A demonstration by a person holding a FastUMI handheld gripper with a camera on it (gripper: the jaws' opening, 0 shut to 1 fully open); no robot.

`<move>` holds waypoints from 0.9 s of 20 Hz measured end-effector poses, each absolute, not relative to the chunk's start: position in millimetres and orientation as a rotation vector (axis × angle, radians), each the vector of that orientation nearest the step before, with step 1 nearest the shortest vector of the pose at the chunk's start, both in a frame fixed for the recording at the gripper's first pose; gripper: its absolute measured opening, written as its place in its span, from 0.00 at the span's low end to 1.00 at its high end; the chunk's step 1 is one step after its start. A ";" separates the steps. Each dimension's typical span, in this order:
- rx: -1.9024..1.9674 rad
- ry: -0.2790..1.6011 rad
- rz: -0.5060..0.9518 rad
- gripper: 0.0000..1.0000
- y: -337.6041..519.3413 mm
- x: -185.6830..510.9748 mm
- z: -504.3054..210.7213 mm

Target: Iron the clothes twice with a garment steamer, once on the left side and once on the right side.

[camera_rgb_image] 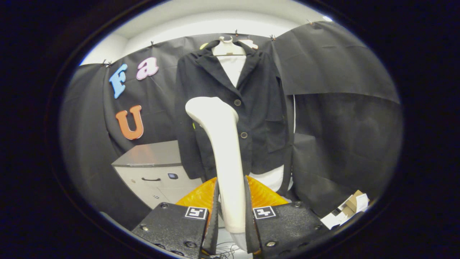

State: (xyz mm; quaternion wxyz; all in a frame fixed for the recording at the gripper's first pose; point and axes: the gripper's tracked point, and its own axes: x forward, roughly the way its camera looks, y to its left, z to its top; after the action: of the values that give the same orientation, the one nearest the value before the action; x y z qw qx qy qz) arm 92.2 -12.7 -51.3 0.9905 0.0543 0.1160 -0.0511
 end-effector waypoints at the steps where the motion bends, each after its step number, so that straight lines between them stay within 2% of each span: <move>1: 0.099 0.228 -0.091 0.33 -4.5 88.0 -48.4; 18: 0.022 0.247 0.007 0.33 69.8 23.8 -64.9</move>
State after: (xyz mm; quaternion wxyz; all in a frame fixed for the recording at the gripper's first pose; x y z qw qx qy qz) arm 23.8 69.8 -64.9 0.9923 0.0108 0.1230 0.0035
